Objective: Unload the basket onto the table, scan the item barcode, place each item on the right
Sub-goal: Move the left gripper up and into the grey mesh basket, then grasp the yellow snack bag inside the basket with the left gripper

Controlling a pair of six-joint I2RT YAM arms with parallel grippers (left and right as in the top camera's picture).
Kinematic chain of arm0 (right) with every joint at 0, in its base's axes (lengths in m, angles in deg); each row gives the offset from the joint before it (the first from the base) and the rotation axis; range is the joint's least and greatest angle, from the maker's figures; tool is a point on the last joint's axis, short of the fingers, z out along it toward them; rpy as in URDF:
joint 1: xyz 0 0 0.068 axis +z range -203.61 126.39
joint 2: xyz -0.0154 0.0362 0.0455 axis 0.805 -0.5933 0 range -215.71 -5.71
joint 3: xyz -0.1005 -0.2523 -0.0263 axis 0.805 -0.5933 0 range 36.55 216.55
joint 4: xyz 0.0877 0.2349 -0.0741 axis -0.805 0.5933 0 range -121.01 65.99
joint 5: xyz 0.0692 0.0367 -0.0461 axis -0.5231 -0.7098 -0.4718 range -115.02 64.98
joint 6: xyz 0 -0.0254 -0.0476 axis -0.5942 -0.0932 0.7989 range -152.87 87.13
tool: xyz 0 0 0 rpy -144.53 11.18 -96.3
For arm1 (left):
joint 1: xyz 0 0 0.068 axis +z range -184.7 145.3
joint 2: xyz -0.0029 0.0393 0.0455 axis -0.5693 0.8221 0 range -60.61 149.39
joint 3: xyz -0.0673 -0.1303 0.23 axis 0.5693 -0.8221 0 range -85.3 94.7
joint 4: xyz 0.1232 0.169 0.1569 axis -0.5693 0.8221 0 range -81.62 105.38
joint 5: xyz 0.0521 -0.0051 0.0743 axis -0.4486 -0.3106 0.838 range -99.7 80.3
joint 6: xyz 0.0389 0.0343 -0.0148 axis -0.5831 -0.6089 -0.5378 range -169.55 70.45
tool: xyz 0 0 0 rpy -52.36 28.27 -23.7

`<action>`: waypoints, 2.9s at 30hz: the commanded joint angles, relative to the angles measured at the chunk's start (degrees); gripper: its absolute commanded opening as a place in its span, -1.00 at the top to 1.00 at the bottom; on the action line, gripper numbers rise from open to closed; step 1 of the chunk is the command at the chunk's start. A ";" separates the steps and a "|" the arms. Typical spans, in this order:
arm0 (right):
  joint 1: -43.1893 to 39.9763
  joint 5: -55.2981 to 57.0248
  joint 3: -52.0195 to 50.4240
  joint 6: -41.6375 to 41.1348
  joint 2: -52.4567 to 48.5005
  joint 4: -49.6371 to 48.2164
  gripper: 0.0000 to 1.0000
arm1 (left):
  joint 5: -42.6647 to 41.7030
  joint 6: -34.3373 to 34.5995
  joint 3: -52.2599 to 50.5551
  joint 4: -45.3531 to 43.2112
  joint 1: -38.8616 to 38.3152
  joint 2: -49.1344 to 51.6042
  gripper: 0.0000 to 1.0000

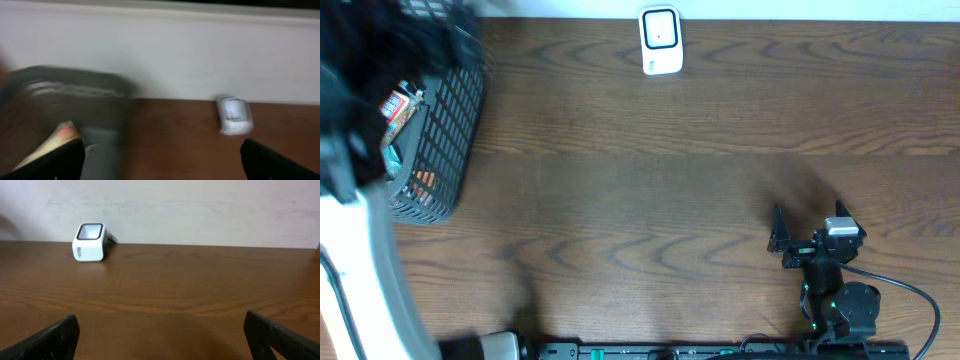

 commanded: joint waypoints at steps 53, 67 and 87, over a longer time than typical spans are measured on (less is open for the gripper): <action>-0.50 0.46 -0.09 0.63 0.31 0.24 -0.99 | 16.20 -31.36 -1.57 -5.46 16.85 48.63 -0.72; -0.50 0.46 -0.09 0.63 0.31 0.24 -0.98 | 23.15 -31.50 -17.90 -20.83 16.92 48.63 -0.17; -0.50 0.46 -0.09 0.63 0.31 0.24 -0.99 | -2.01 -8.76 -18.86 -26.40 16.59 22.25 0.86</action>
